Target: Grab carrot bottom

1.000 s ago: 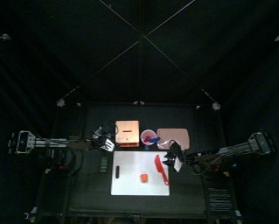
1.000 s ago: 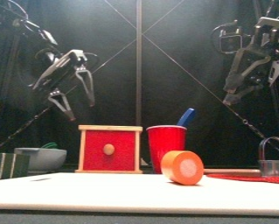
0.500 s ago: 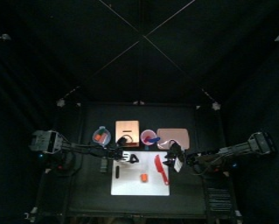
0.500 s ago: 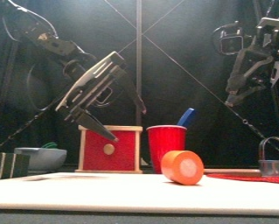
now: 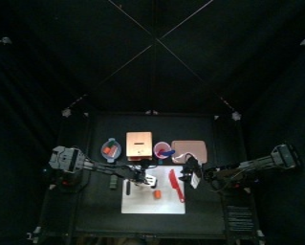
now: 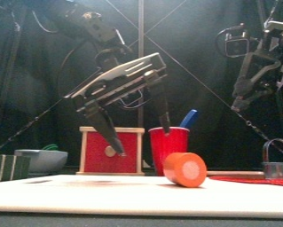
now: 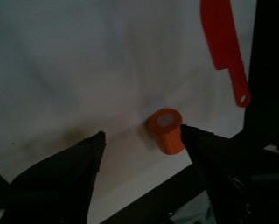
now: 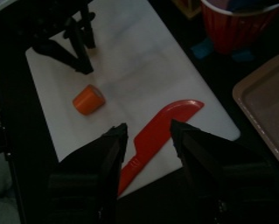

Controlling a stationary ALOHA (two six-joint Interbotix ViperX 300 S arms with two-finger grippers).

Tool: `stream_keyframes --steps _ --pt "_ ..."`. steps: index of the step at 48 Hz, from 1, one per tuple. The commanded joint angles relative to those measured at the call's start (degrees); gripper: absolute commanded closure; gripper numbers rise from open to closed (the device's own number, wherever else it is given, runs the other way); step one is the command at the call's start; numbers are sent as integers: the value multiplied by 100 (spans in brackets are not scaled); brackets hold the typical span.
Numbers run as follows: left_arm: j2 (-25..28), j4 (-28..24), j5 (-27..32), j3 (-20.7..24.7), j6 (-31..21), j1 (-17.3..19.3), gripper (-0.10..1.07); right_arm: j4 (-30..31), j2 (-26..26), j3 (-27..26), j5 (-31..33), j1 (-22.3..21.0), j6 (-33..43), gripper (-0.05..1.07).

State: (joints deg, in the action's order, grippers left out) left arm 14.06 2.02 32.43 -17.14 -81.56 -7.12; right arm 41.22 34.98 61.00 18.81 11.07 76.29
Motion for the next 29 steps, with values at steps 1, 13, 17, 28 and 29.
stream_keyframes --steps 1,13,17,28,29 --pt "79 79 35 316 -105 -62 -2 18 26 0 -18 18 -18 22" --pt "545 -149 237 809 -949 -343 -2 79 35 176 -18 35 -18 22" --pt "650 -246 352 967 -1116 -404 -2 123 35 185 -18 35 -18 22" --pt "870 -396 571 1169 -1266 -431 -2 229 35 202 -18 44 -18 22" --pt "896 -396 563 1187 -1274 -431 -2 229 35 211 -18 44 -18 22"
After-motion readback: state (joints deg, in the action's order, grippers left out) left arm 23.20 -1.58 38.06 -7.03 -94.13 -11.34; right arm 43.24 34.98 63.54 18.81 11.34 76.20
